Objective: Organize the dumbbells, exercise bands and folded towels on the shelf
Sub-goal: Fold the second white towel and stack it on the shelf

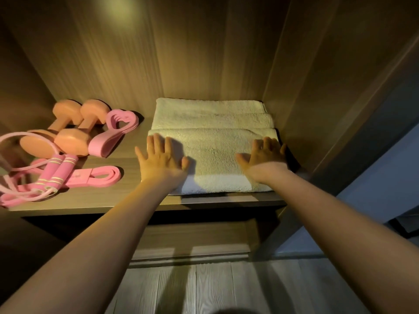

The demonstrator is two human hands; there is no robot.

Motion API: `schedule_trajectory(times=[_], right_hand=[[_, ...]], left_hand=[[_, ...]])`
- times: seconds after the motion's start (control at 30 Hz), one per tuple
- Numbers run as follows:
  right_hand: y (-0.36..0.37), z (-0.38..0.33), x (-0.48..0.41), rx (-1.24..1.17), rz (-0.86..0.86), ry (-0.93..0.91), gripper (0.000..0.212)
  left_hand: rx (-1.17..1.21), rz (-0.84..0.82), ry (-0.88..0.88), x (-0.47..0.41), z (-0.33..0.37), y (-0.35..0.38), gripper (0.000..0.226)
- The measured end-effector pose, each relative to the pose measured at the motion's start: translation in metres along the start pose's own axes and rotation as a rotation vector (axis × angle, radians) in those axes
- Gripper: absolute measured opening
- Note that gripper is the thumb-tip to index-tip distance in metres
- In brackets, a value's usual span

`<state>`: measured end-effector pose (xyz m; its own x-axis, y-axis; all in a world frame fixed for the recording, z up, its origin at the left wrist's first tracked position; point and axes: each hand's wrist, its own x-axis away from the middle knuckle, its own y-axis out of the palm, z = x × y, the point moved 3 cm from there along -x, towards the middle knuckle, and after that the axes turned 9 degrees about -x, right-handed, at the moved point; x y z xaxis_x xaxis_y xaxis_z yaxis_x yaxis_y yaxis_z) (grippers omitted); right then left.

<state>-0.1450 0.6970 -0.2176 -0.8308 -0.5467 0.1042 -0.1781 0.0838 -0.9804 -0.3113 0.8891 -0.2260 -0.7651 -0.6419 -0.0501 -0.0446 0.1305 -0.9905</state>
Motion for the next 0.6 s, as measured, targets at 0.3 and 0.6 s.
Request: schedule_trajectory(times=[0.3, 0.6], right_hand=[[0.017, -0.036, -0.059, -0.087, 0.108, -0.314, 0.066], [0.018, -0.012, -0.066, -0.131, 0.245, 0.059, 0.083]], left_hand=[[0.088, 0.173, 0.314, -0.056, 0.050, -0.002, 0.077], [0.108, 0.185, -0.103, -0.068, 0.032, 0.007, 0.086]])
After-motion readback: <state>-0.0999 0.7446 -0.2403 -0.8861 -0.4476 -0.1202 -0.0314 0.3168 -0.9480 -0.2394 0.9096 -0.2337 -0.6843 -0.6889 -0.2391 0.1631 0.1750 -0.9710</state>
